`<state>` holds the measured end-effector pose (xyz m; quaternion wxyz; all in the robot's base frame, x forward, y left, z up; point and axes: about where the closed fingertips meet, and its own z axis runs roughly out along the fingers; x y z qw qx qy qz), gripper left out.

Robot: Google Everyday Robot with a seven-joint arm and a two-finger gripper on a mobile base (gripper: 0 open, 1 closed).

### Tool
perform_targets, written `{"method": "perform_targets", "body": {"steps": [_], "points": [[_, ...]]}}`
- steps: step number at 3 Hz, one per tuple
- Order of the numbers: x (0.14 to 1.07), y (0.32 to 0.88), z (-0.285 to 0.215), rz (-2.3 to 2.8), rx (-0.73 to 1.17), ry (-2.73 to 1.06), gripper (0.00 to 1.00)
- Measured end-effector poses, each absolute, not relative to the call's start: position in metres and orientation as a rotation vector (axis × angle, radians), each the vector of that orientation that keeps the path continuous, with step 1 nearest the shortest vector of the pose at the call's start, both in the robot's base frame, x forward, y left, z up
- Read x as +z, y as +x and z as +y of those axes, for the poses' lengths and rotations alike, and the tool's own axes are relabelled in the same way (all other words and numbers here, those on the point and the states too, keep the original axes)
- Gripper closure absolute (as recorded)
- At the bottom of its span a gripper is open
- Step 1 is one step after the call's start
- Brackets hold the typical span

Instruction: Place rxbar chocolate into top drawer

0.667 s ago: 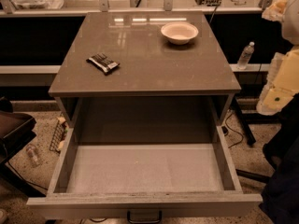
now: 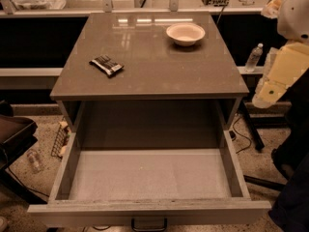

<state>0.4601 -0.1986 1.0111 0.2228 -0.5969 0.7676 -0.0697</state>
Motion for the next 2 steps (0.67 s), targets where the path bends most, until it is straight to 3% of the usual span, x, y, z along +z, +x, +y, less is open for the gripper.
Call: {"method": "perform_targets", "body": {"steps": [2], "points": [[0.992, 0.585, -0.177, 2.119, -0.121, -1.373, 0.0]]}}
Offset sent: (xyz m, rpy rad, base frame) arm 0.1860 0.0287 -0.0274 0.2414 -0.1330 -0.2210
